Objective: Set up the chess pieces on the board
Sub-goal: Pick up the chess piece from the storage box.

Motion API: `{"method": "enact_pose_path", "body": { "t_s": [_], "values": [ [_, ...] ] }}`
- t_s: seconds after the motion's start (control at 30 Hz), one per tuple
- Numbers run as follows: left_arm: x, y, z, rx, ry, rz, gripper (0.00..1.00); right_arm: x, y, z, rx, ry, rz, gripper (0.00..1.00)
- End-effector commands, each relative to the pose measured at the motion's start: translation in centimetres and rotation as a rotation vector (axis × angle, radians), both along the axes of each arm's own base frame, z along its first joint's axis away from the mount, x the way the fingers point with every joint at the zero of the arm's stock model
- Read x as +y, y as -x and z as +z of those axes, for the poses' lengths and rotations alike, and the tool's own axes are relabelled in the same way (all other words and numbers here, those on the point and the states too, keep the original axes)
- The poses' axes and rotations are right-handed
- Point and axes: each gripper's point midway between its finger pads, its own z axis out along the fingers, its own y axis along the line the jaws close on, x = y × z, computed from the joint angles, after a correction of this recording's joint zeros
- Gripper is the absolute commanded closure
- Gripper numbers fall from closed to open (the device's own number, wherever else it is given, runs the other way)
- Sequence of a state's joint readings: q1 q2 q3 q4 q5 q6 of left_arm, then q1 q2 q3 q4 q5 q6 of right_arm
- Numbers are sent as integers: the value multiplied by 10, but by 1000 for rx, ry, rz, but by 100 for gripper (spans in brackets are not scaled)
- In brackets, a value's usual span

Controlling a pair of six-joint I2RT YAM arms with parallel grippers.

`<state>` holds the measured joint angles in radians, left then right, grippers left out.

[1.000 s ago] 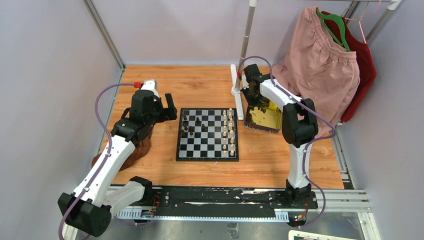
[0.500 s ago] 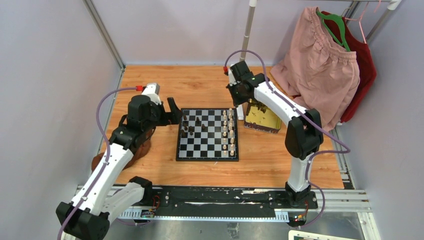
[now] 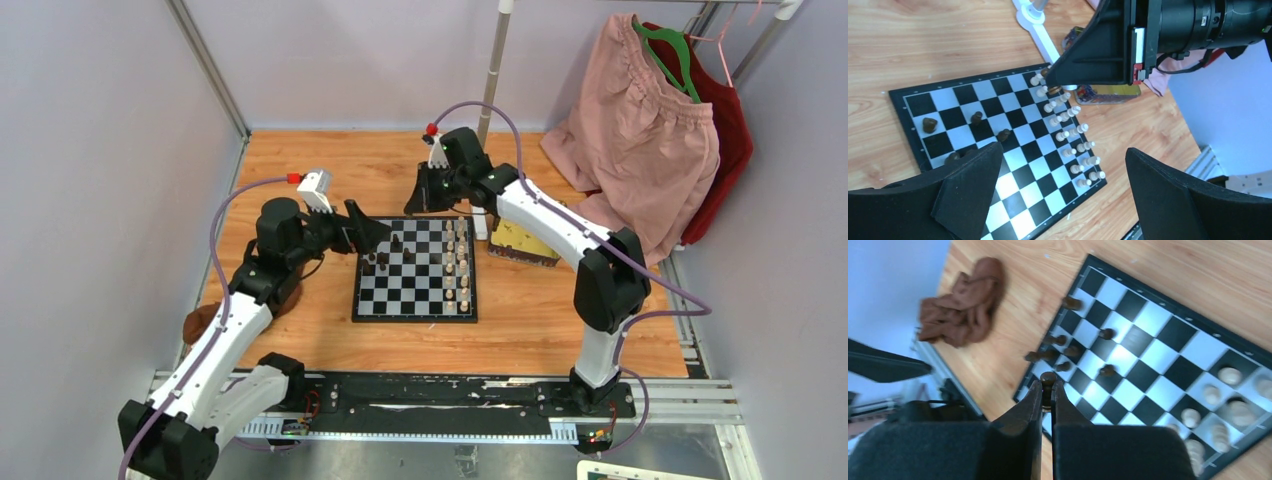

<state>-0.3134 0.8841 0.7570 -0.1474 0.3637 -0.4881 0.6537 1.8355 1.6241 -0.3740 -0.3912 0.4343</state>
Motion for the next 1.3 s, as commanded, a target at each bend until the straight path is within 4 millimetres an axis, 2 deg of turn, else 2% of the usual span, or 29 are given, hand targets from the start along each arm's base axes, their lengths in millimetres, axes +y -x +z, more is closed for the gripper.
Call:
{"method": "enact_pose_path", "body": {
  "t_s": [0.0, 0.2, 0.4, 0.67, 0.93, 1.1, 1.27],
  "values": [
    [-14, 8, 20, -72, 97, -85, 1, 28, 14, 54, 45, -282, 13, 100],
    [-21, 10, 24, -92, 127, -128, 3, 40, 22, 70, 102, -425, 31, 100],
    [-21, 8, 23, -93, 127, -127, 9, 46, 31, 78, 142, -489, 75, 100],
    [-19, 2, 20, -78, 124, -95, 23, 46, 49, 89, 154, -525, 140, 100],
    [-20, -8, 22, -76, 138, -70, 30, 42, 64, 96, 161, -549, 177, 100],
    [-22, -12, 23, -70, 158, -71, 31, 41, 72, 95, 172, -549, 198, 100],
    [-27, -12, 30, -80, 166, -101, 31, 43, 77, 87, 189, -541, 211, 100]
  ]
}}
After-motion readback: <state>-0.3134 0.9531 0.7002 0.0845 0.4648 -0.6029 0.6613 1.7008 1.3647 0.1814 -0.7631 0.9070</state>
